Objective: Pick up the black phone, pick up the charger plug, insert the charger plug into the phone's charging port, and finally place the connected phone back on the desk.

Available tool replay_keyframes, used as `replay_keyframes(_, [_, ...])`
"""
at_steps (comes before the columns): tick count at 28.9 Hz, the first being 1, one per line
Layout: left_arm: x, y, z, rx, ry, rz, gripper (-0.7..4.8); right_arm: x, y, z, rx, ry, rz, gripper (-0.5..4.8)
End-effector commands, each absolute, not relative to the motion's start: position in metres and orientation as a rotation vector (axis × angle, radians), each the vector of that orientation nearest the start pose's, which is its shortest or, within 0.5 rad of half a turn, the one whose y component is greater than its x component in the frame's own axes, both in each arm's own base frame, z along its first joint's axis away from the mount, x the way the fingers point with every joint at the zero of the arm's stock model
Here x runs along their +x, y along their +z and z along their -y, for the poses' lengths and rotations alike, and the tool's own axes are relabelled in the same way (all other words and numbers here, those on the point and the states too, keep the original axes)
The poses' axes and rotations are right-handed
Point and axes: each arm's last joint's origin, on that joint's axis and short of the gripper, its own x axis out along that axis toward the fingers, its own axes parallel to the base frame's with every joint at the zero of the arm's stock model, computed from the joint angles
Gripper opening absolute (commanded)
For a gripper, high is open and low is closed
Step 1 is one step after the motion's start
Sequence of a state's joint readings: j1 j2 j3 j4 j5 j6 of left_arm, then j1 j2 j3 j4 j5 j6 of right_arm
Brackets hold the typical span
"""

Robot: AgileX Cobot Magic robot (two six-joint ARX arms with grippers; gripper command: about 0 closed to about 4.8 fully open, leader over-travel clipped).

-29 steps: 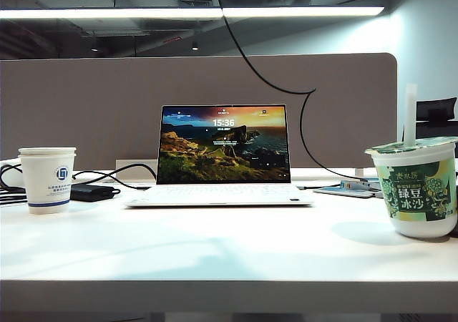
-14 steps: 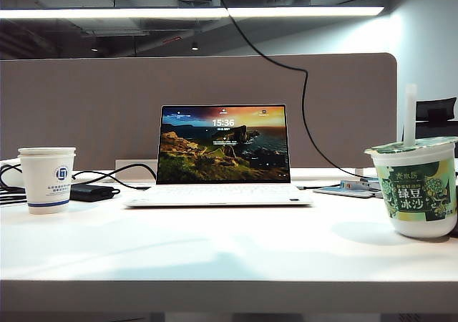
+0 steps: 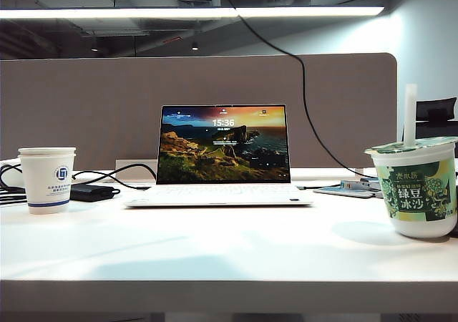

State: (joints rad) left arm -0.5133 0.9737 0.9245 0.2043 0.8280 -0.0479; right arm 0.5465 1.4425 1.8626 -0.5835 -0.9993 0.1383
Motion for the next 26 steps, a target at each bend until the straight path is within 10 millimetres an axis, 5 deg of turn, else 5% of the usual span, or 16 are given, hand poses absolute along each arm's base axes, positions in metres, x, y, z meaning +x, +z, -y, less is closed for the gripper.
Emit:
replay_keyframes(1, [0.169, 0.392, 0.119, -0.027, -1.345, 0.204, -0.07, 0.213, 0.513, -0.163, 0.125, 1.569, -0.203, -0.05])
replay_keyframes(16, [0.17, 0.394, 0.12, -0.045, -1.348, 0.219, -0.07, 0.216, 0.511, -0.169, 0.124, 1.577, -0.202, -0.05])
replay_keyframes(26, [0.173, 0.395, 0.118, -0.072, -1.188, 0.229, -0.07, 0.221, 0.502, -0.167, 0.099, 1.363, -0.261, -0.05])
